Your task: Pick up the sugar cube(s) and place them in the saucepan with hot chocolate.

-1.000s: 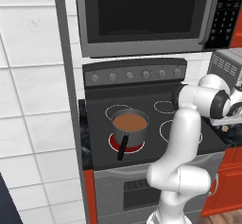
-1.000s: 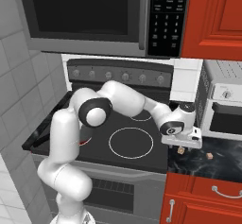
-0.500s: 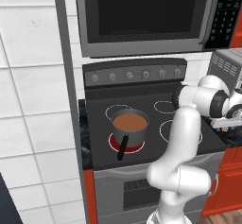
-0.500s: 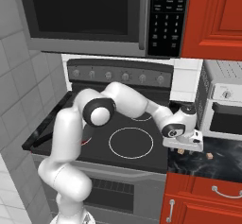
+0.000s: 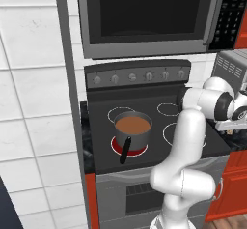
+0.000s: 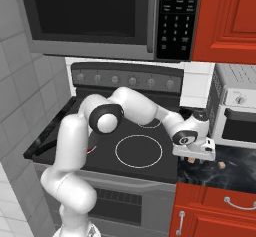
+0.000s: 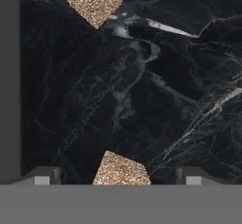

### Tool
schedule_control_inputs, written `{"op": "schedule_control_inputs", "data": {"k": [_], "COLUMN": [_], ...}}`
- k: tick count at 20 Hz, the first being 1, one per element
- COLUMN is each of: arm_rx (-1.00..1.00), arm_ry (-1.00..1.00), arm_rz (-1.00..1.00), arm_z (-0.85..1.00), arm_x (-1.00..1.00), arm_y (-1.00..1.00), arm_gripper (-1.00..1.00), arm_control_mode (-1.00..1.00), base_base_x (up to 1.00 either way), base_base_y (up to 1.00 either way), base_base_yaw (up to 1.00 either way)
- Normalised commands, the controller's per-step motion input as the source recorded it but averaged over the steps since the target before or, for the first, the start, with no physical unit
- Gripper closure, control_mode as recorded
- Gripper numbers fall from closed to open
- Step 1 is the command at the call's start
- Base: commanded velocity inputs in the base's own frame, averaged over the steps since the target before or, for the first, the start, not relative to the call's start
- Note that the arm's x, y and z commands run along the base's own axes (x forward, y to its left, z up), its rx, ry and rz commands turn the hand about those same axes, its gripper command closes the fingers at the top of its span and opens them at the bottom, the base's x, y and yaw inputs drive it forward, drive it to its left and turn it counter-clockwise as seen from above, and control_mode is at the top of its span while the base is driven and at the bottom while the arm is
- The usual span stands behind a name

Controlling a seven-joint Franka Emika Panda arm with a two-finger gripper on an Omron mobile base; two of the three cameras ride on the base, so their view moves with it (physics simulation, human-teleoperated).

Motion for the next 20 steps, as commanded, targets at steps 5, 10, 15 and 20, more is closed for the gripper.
{"op": "schedule_control_inputs", "data": {"k": [5,10,15,20], "arm_rx": [0.00,0.00,0.00,0.00], "arm_ry": [0.00,0.00,-0.01,-0.06], "arm_rz": [0.00,0.00,0.00,0.06], "arm_z": [-0.01,0.00,0.00,0.49], "arm_x": [0.00,0.00,0.00,-0.35], "arm_y": [0.00,0.00,0.00,0.00], "arm_gripper": [1.00,1.00,1.00,1.00], "arm_control_mode": [-1.00,-1.00,-1.00,-1.00], "base_base_x": [0.00,0.00,0.00,0.00], "base_base_y": [0.00,0.00,0.00,0.00], "base_base_yaw": [0.00,0.00,0.00,0.00]}}
